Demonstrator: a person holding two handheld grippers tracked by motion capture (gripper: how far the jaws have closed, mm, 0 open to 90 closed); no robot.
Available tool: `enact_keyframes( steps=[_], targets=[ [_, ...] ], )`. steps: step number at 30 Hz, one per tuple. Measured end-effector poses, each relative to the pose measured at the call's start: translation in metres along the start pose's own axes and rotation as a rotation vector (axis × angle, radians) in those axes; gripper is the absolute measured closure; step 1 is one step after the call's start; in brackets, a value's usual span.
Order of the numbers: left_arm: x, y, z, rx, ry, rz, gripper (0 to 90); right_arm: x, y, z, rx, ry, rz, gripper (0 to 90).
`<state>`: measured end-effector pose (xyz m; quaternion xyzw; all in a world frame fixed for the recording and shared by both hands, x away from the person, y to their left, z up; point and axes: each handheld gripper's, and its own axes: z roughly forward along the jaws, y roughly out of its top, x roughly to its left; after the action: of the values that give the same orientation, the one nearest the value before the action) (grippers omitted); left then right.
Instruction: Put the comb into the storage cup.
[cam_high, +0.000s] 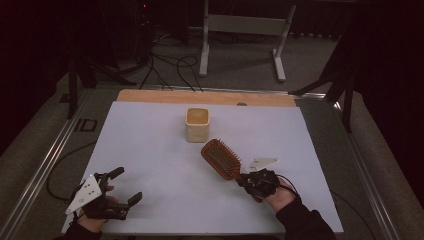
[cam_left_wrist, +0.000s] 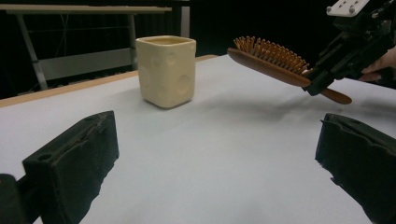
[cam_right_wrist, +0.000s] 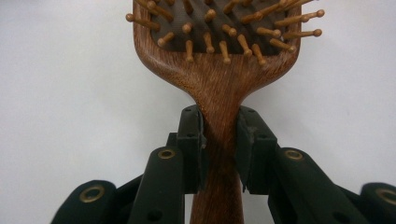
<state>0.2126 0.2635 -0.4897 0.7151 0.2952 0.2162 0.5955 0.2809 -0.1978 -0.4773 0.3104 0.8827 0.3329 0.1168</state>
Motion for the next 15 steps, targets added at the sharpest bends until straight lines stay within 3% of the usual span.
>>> enact_keyframes(
  steps=[11, 15],
  targets=[
    [0.001, 0.005, 0.006, 0.014, 0.015, -0.005, 0.1, 0.005, -0.001, -0.003, -0.104, -0.008, -0.036, 73.5],
    [0.002, 0.011, 0.011, 0.035, -0.001, -0.034, 0.1, 0.008, -0.002, -0.007, -0.144, -0.021, -0.063, 73.5]
  ],
)
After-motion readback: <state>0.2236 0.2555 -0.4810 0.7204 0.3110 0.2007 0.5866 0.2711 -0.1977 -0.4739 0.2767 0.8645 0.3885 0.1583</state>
